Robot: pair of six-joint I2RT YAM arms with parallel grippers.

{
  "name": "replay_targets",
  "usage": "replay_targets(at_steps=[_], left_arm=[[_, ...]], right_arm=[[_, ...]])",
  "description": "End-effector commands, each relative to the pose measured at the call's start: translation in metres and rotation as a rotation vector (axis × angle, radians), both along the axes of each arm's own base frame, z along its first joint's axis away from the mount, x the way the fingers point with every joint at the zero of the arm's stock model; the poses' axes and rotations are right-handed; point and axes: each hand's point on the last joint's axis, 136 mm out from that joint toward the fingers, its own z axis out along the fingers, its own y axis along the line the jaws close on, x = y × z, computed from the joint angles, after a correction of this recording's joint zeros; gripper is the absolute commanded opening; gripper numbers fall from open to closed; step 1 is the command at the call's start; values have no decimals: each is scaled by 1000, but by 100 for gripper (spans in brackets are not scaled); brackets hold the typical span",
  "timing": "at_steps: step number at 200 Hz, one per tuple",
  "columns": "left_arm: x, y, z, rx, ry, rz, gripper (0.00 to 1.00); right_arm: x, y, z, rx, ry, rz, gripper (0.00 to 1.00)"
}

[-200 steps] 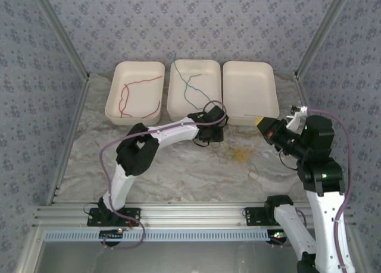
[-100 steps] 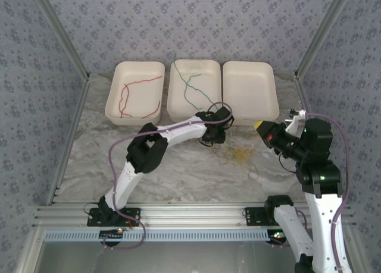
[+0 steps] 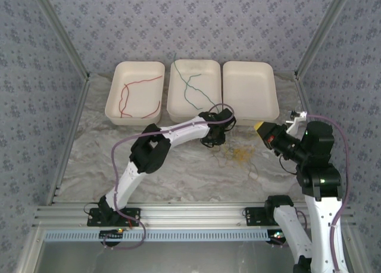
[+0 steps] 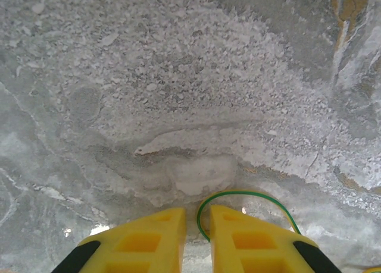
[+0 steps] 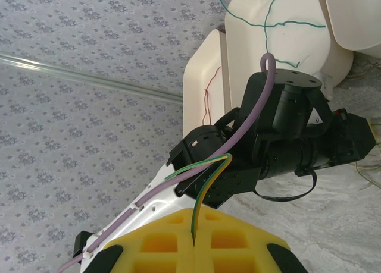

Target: Untangle the cables

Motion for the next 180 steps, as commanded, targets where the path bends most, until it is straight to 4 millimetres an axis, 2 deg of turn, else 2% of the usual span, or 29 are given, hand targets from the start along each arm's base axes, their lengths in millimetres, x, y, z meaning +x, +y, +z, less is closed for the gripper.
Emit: replay_targets(at_steps=[1, 24, 36, 48, 57, 72, 93, 122, 127, 149, 180], left_arm=[[6, -5, -33, 32, -14, -11, 19], [7, -9, -39, 18, -11, -14, 19], [13, -19, -35, -30, -35, -12, 17], [14, -24, -34, -51, -43, -14, 11], [17, -25, -33, -58, -54, -11, 0], [20, -21, -29, -46, -82, -3, 0], [25, -1, -20, -28, -123, 24, 0], [32, 42, -10, -29, -150, 82, 0], [32, 49, -9, -26, -153, 88, 0], [34, 77, -1, 2, -177, 101, 0], [34, 115, 13, 35, -210, 131, 0]], right_arm=[[-2, 3, 3, 23, -13, 18, 0], [-2, 3, 3, 25, -15, 18, 0], [-2, 2, 3, 26, -16, 15, 0], [-2, 3, 3, 26, -14, 16, 0], [-2, 3, 3, 27, -15, 15, 0], [-1, 2, 4, 28, -18, 12, 0], [-2, -2, 19, 15, -53, -10, 0], [-1, -8, 56, -10, -133, -51, 0], [-4, -10, 74, -12, -173, -60, 0], [-5, -14, 110, -27, -244, -89, 0], [-7, -19, 146, -46, -311, -118, 0]])
